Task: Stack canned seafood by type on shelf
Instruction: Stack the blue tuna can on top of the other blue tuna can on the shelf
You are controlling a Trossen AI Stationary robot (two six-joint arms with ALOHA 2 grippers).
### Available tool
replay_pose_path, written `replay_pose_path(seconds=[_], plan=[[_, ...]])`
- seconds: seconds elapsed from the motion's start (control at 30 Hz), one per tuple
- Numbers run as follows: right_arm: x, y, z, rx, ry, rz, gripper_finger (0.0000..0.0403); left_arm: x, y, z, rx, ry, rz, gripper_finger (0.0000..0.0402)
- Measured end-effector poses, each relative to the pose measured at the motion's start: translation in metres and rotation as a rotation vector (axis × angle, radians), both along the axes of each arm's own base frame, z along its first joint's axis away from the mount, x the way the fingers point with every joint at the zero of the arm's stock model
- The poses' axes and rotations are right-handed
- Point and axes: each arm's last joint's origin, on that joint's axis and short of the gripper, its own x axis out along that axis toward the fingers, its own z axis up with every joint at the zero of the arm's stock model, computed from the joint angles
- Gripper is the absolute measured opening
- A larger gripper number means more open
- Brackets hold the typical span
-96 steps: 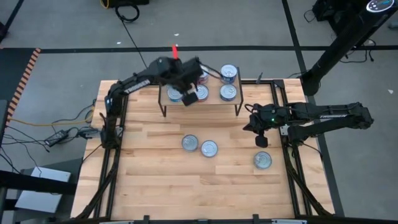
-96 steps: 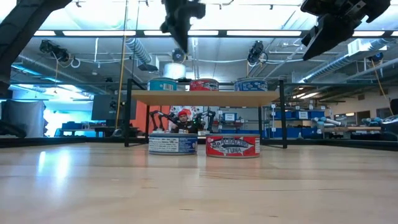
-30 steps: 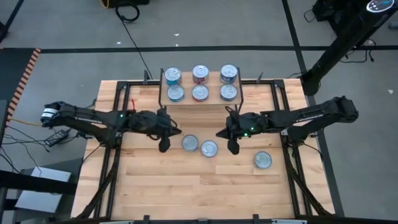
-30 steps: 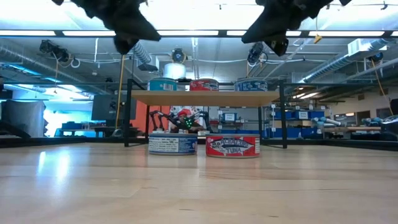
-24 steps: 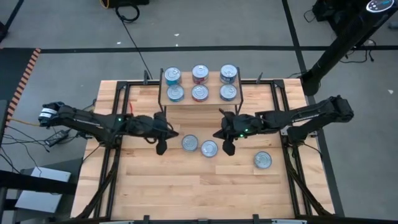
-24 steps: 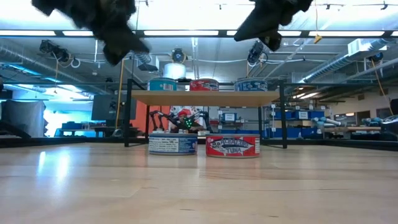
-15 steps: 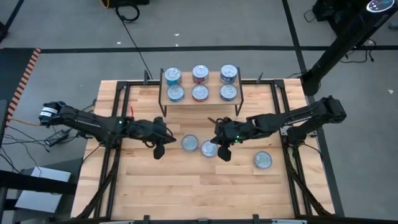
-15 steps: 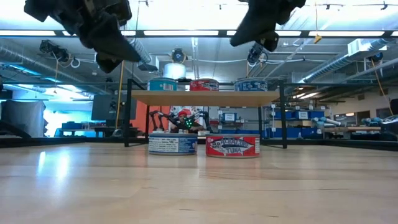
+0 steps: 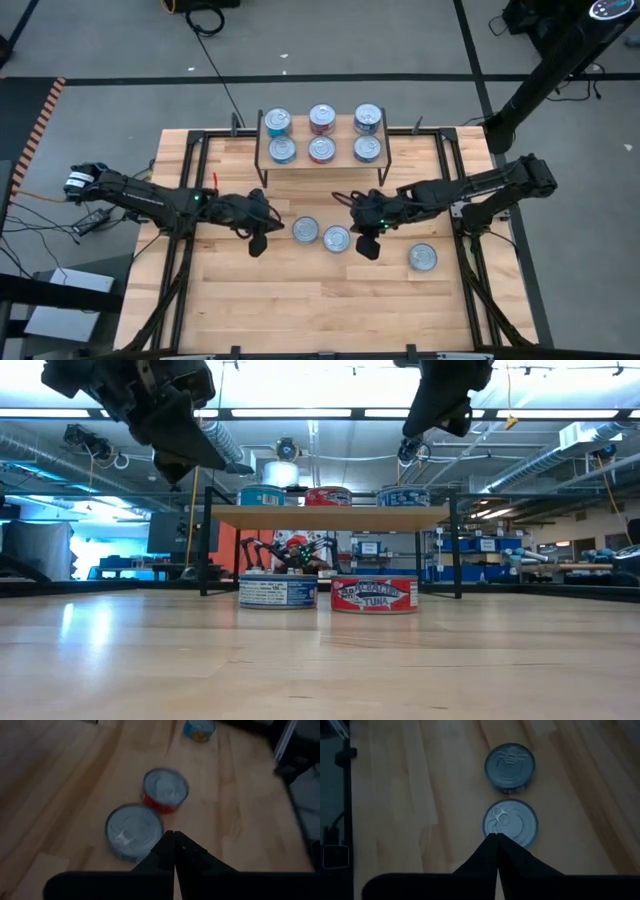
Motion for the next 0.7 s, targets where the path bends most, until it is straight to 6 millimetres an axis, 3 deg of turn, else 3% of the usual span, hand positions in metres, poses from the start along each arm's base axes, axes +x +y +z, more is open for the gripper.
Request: replay_pose_path(seconds=[0.43,0.57,0.7], plan=[[-0.002,0.001,0.006,0.040,-0.029,-0.003,0.0019,0.001,0.000,-0.001,-0.035,0.004,0.042,0.0011],[0.010,0.003,0.008,0.054,-0.126,0.003,0.0016,0.001,0.001,-0.001,-0.015,-0.002,0.043,0.0012],[0.031,-0.002,-0.002,0.124,-0.170,-0.002,0.0014,0.002,0.001,0.000,-0.024,-0.018,0.050,0.0012]])
